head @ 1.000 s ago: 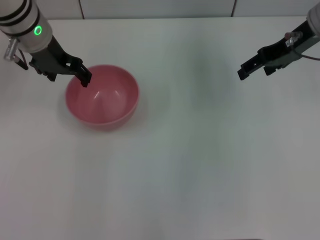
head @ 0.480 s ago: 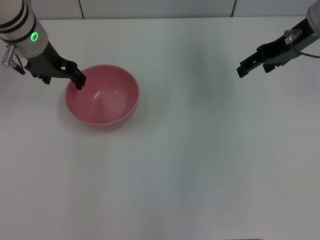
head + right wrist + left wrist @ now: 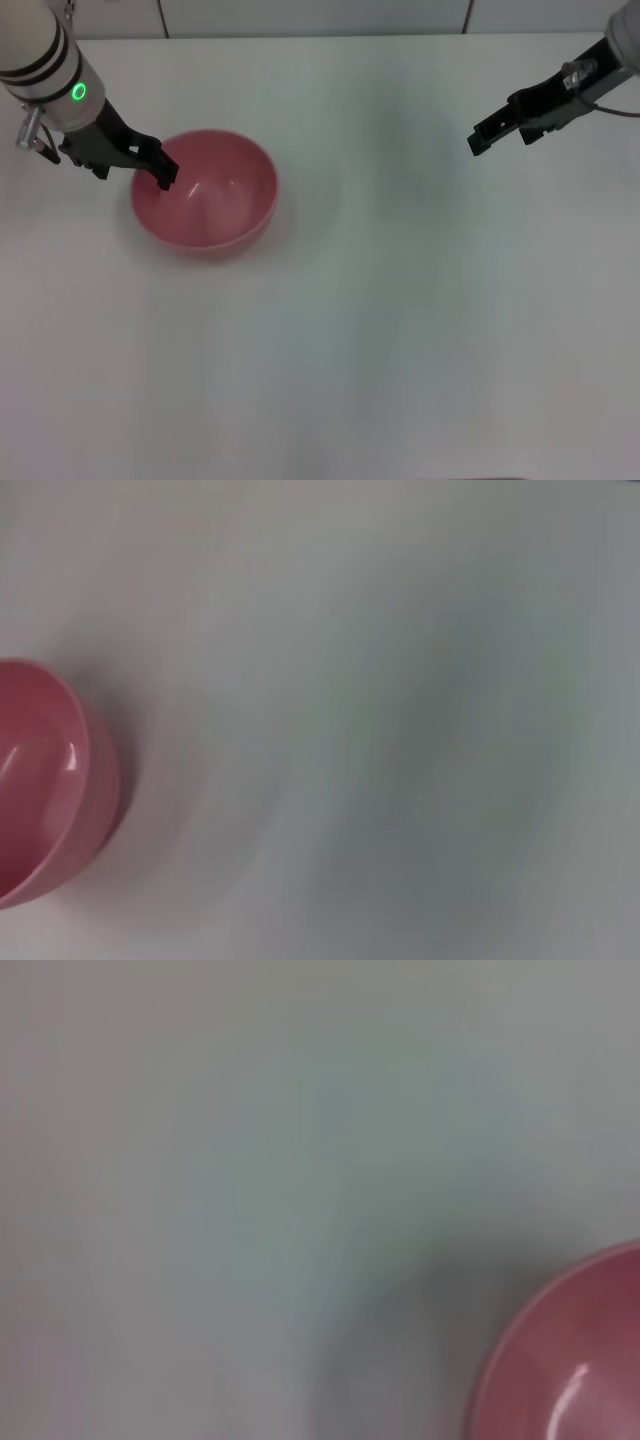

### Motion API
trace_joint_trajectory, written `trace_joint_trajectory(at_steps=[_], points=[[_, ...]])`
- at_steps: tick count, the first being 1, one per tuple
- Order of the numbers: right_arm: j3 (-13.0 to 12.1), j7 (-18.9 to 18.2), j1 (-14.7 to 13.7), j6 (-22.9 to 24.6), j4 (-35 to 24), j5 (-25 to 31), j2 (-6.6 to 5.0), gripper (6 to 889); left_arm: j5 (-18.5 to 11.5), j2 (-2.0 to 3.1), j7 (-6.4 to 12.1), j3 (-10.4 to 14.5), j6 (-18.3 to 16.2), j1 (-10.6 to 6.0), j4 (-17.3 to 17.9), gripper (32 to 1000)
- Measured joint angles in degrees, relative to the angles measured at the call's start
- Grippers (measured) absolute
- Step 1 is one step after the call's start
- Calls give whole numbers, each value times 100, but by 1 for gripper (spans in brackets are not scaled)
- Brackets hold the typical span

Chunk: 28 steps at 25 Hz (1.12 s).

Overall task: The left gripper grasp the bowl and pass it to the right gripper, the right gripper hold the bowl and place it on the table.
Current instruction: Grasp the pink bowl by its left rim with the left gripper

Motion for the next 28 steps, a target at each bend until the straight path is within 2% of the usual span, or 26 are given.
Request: trace_joint_trajectory(at_steps=[8,19,23,28], points=[[3,-20,9,-1,-19,0,20,853,-25,-35,22,0,341,-77,-459,860],[3,-19,52,0,-27,0,24,853,-23,-134,85,0,584,-61,-581,857],[3,-19,68,0,-28,0,26,853,-22,-138,102,0,714,-123,-792,855],[3,-20,72,0,-28,0,28,852,-26,-138,147,0,747,-135,-822,852]])
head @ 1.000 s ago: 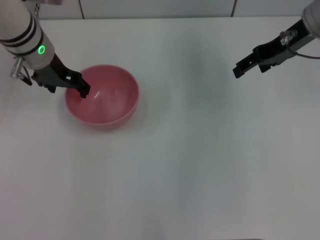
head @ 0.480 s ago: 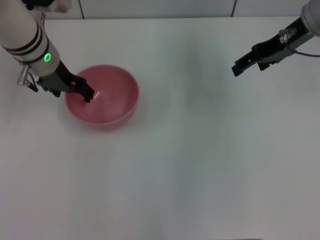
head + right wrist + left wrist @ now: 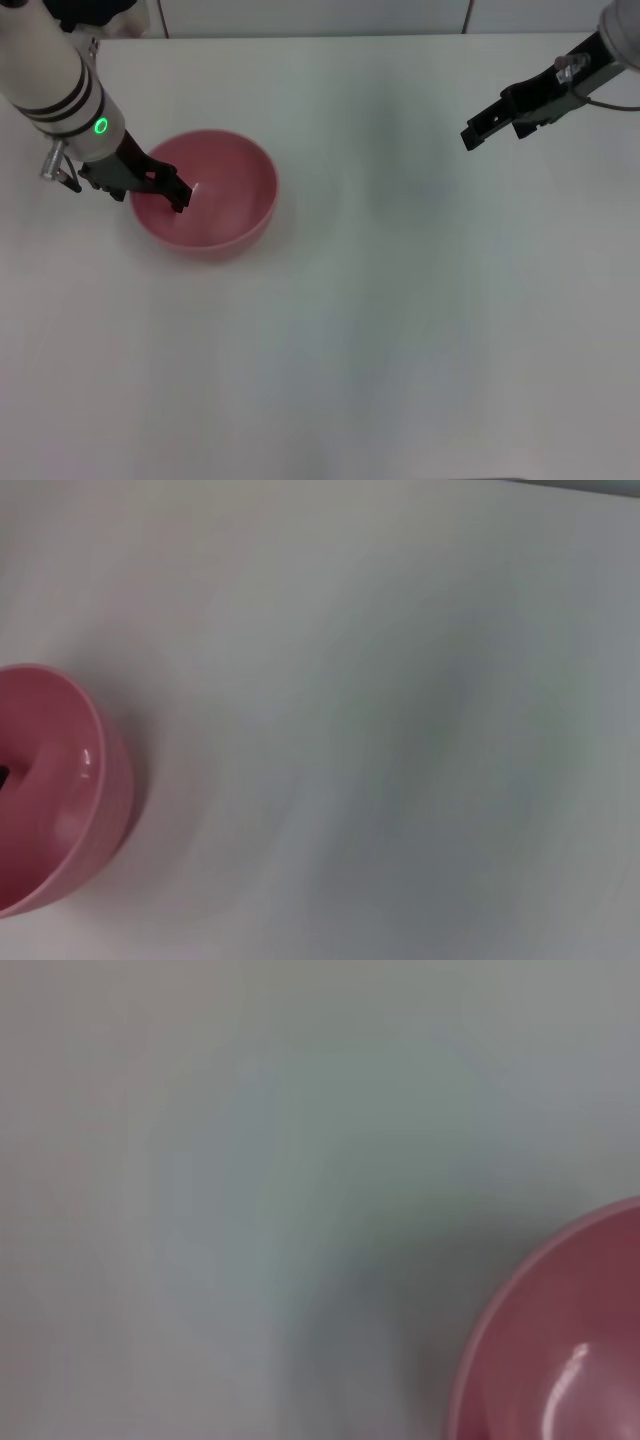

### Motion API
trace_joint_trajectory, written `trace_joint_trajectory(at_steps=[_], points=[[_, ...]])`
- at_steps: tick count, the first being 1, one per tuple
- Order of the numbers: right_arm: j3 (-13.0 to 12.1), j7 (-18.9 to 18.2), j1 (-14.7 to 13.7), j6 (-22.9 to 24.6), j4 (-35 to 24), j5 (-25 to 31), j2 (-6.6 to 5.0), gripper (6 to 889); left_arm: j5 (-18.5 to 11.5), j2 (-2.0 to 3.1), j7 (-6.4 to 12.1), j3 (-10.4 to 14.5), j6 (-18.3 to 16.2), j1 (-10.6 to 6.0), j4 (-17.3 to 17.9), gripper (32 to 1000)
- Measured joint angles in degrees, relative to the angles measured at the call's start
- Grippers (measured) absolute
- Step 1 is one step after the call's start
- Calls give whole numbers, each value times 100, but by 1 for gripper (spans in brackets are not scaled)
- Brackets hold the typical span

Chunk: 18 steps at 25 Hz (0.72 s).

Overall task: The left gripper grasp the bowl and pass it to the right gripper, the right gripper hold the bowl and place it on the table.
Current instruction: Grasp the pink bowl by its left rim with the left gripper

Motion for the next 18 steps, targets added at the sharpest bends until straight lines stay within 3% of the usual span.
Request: trace_joint_trajectory(at_steps=[18], points=[[0,-59,-2,0,3,0,0,852,-8,0,-7,0,15,-11,-5,842]])
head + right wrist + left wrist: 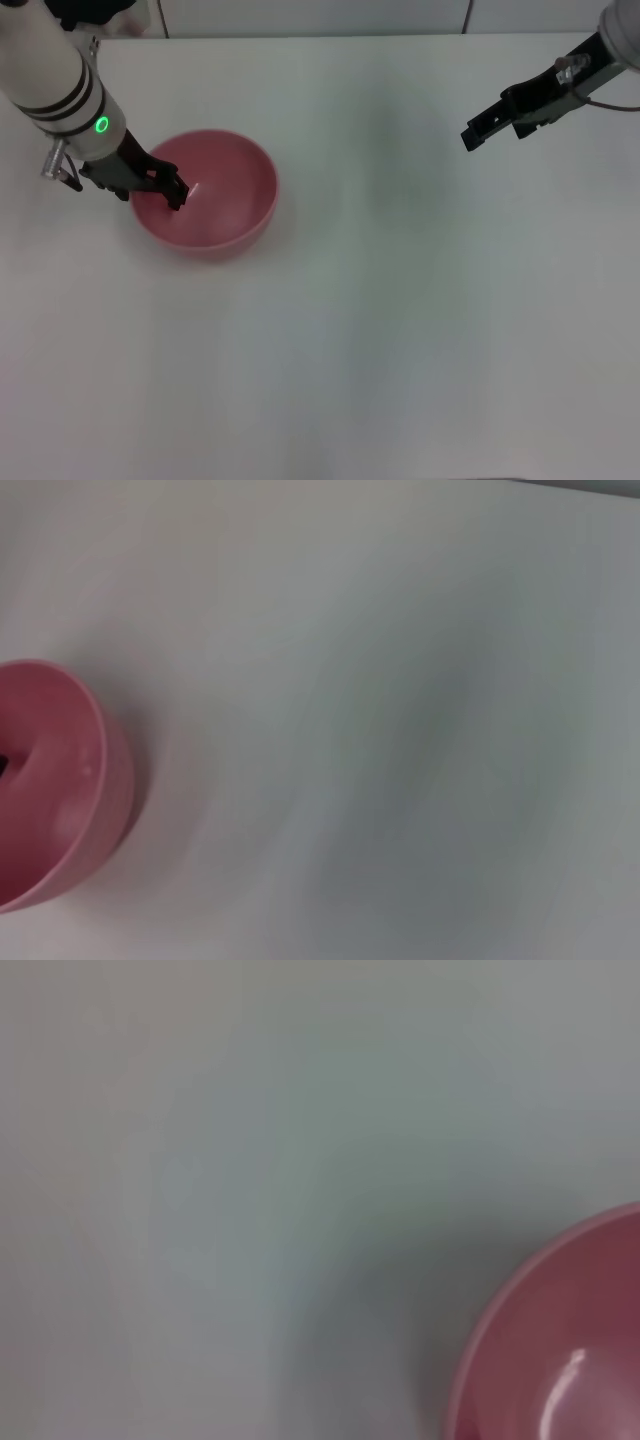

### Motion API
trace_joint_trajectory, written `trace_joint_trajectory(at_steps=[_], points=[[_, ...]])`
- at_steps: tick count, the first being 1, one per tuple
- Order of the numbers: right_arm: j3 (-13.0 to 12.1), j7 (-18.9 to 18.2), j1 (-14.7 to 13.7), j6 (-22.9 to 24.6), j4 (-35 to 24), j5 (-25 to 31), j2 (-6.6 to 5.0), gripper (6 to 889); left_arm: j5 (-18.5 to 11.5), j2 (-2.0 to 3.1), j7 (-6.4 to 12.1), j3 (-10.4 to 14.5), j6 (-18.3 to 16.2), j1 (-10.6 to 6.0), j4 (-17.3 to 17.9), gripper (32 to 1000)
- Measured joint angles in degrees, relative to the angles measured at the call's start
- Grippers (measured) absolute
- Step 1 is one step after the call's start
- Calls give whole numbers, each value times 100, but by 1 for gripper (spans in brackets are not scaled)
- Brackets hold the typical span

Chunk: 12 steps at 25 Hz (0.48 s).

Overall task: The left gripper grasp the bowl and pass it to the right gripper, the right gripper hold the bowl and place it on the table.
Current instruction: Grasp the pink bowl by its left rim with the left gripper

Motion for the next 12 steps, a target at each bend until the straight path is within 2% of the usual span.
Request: trace_joint_trajectory(at_steps=[1,6,12], points=[[0,0,0,0,0,0,0,852,0,0,-6,0,5,0,0,841],[0,-4,0,0,-3,0,0,852,0,0,-59,0,8,0,0,698],[0,-10,1,0,-8,0,0,852,3,2,-52,0,14,0,0,439]])
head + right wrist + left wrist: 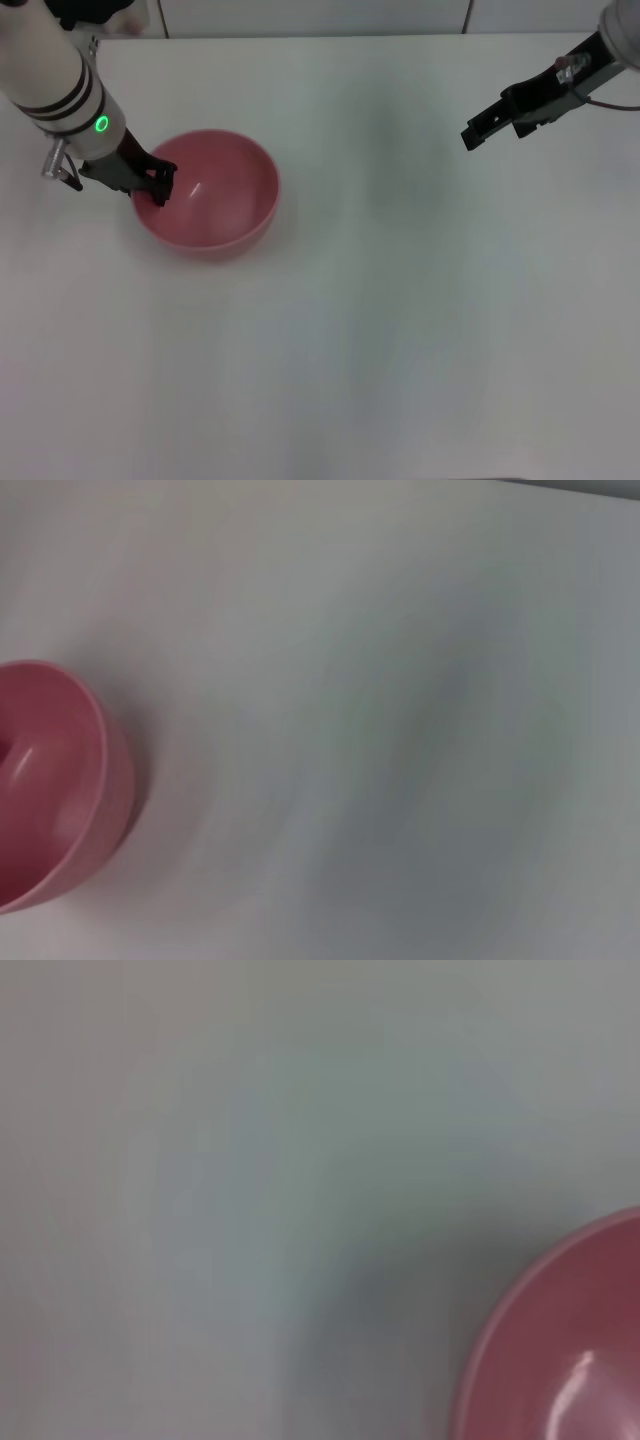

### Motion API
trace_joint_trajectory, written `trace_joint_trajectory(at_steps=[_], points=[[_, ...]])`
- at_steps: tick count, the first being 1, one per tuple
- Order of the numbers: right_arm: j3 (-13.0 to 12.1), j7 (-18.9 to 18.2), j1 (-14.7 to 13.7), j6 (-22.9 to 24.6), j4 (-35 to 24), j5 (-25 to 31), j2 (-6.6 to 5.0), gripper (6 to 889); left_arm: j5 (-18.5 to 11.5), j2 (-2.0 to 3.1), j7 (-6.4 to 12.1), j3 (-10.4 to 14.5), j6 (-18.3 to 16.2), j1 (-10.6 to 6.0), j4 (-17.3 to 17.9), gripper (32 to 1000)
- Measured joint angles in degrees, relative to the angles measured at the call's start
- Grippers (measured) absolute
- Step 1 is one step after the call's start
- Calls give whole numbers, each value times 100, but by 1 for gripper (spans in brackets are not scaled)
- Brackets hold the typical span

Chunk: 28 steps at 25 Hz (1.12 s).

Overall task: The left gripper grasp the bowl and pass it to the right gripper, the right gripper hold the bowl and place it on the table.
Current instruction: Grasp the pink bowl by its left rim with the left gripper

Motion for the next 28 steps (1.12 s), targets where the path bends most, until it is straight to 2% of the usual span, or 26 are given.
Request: trace_joint_trajectory(at_steps=[13,18,22,26,28], points=[[0,0,16,0,-1,0,0,852,14,13,32,0,-2,-1,2,77],[0,0,17,0,0,0,0,852,0,48,55,0,-76,-1,3,77],[0,0,18,0,9,0,0,852,-51,116,109,1,-290,-23,66,76],[0,0,16,0,19,0,0,852,-312,185,352,0,-487,-72,100,64],[0,0,12,0,24,0,0,852,-353,192,414,0,-540,-83,118,53]])
